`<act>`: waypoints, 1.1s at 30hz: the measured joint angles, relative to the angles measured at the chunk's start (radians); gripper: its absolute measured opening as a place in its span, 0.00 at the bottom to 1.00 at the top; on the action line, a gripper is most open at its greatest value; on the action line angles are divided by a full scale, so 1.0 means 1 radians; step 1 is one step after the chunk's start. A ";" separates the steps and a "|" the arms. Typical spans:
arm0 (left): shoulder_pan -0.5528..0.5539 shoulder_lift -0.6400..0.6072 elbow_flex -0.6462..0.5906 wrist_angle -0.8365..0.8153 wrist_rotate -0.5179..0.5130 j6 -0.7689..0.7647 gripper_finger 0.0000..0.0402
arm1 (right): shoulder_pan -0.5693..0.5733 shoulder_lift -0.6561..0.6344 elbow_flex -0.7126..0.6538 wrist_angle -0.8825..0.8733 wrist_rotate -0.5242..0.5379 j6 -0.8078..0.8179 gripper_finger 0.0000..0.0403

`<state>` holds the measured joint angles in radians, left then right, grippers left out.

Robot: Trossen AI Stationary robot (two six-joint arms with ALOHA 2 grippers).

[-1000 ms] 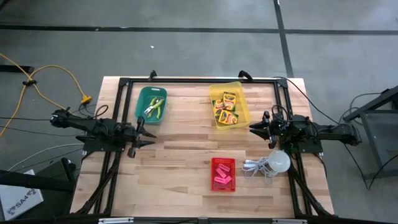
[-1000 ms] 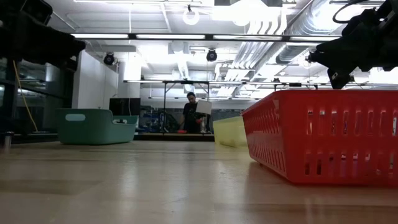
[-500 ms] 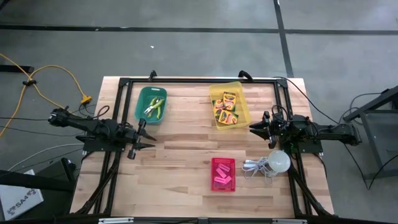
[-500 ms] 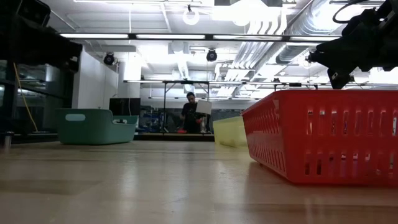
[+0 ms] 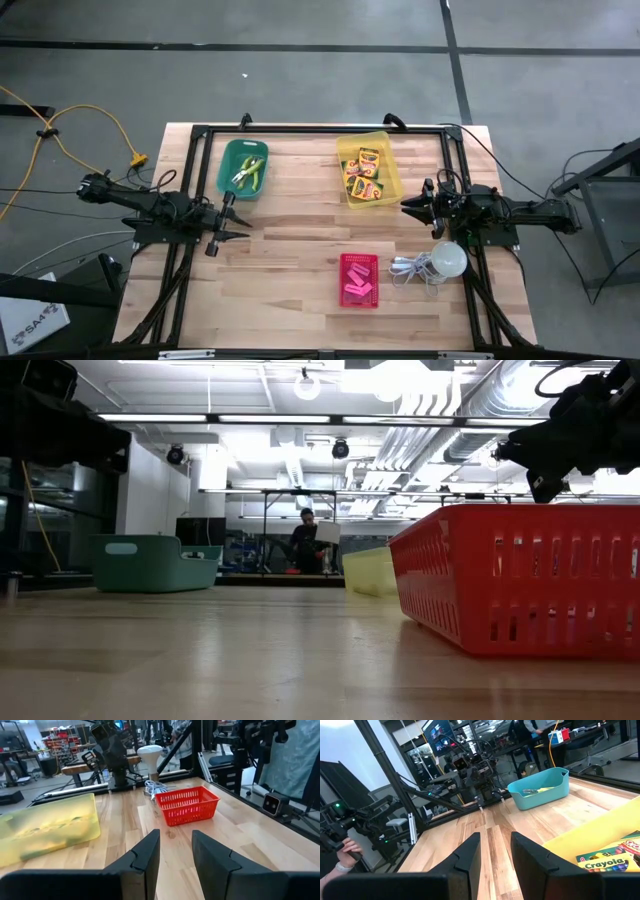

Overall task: Pick & Place School Supplies
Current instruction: Return to Home Position

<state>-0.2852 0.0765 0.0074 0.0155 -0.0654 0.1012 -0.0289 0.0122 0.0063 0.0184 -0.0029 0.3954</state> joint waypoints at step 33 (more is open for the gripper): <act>0.000 0.000 0.000 0.002 -0.003 -0.030 0.27 | 0.000 0.000 0.000 0.000 0.000 0.000 0.24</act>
<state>-0.2852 0.0765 0.0071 0.0174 -0.0681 0.0714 -0.0290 0.0121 0.0063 0.0182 -0.0029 0.3954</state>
